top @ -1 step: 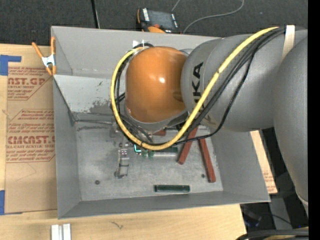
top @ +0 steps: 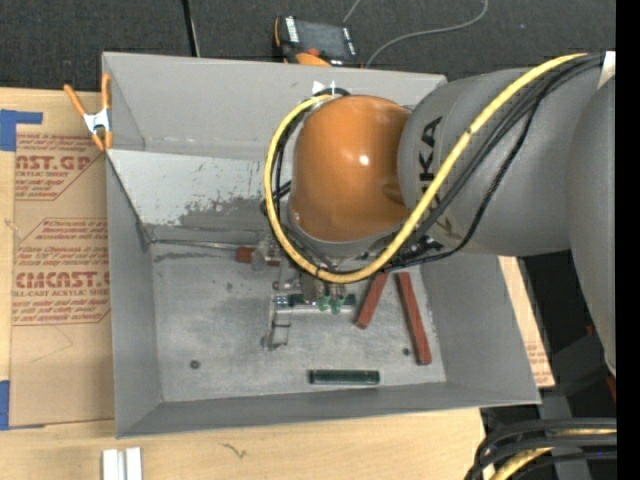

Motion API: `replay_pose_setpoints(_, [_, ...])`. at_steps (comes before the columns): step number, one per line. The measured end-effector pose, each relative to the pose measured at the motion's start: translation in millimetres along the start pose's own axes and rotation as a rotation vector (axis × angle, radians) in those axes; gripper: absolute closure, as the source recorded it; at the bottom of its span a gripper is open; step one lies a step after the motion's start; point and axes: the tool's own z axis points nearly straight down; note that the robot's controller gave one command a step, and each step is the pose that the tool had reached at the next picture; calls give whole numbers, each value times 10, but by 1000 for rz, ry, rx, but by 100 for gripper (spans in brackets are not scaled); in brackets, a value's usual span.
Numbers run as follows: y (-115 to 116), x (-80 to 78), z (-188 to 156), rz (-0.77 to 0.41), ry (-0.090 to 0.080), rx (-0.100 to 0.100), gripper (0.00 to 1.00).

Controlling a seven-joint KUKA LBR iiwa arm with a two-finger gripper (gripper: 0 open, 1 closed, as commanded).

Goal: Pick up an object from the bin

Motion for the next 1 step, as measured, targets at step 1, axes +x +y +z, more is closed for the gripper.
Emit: replay_pose_setpoints(1, [-889,-329,63,-23,-4,2,0])
